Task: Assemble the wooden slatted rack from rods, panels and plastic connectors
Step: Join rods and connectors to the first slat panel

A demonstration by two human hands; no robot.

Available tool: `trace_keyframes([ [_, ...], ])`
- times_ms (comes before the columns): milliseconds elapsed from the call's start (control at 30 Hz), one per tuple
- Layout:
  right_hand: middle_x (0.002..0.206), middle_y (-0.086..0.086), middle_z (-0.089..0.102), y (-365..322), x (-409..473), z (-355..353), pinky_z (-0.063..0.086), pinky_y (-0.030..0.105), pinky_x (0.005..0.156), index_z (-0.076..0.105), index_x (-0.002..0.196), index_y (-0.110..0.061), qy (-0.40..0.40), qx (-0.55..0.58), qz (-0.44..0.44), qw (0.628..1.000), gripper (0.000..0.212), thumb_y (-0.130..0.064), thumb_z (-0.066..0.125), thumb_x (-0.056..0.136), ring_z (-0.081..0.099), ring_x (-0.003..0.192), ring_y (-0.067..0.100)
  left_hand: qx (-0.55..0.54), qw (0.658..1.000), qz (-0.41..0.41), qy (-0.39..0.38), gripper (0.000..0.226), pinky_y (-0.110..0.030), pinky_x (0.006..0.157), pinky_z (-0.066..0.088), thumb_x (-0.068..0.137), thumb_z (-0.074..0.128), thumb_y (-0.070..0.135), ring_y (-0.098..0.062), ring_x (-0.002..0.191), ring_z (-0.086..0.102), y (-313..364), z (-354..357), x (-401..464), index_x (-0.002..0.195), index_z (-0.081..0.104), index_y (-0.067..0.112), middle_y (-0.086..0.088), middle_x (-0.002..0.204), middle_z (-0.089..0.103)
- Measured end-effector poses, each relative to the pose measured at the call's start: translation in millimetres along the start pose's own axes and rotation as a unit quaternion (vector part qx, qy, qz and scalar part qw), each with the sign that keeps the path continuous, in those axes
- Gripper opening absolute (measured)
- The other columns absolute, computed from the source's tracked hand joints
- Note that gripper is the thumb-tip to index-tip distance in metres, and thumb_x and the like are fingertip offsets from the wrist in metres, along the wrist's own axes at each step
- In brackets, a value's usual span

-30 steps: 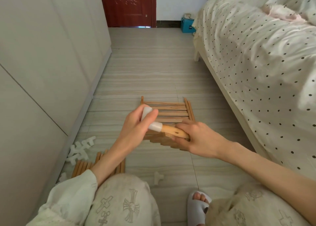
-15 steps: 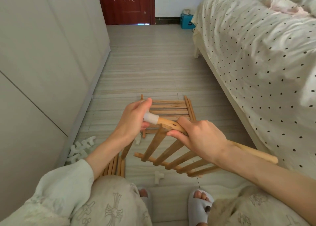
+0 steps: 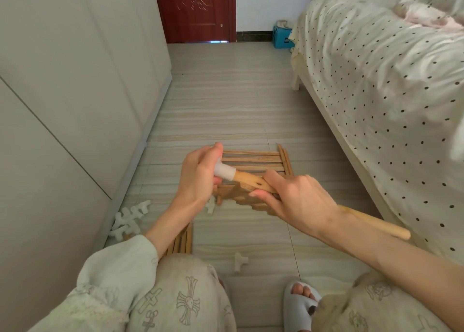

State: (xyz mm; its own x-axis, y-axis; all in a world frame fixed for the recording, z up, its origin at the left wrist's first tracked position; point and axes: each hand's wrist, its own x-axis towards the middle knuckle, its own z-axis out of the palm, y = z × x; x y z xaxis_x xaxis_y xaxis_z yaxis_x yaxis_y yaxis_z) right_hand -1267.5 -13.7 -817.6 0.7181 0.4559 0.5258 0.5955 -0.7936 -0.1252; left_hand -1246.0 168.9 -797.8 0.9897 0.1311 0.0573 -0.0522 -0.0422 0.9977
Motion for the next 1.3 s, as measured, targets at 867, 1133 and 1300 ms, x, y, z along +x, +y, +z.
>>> trace_keyframes([
  [867,0.043,-0.011,0.035,0.9,-5.4,-12.0,0.027,0.021,0.029,0.05,0.077,-0.014,-0.004,0.036,0.006,0.999,0.058,-0.061,0.02,0.095,0.022,0.03,0.01,0.03,0.993,0.113,0.007,0.031,-0.015,0.04,0.027,0.076,0.045,0.028,-0.004,0.045,0.031,8.1,11.0,-3.0,0.05,0.033,0.017,0.013,0.044,0.03],
  [1133,0.039,-0.005,0.041,32.9,-28.3,-19.7,0.024,0.02,0.032,0.042,0.076,-0.017,0.051,-0.043,0.009,0.998,0.045,-0.056,0.028,0.094,0.041,0.026,0.024,0.025,0.982,-0.102,0.16,0.025,-0.022,0.043,0.028,0.097,0.04,0.038,-0.008,0.044,0.036,-38.0,-49.4,28.9,0.092,0.047,0.014,0.001,0.061,0.038],
  [1300,0.037,-0.001,0.044,47.8,-14.7,5.6,0.025,0.021,0.033,0.048,0.073,-0.01,0.046,-0.024,0.036,0.998,0.055,-0.056,0.026,0.095,0.041,0.025,0.027,-0.007,1.0,-0.013,0.021,0.027,-0.028,0.062,0.033,0.085,0.052,0.042,-0.008,0.05,0.04,-41.2,-37.1,29.2,0.067,0.049,0.023,0.006,0.051,0.043],
])
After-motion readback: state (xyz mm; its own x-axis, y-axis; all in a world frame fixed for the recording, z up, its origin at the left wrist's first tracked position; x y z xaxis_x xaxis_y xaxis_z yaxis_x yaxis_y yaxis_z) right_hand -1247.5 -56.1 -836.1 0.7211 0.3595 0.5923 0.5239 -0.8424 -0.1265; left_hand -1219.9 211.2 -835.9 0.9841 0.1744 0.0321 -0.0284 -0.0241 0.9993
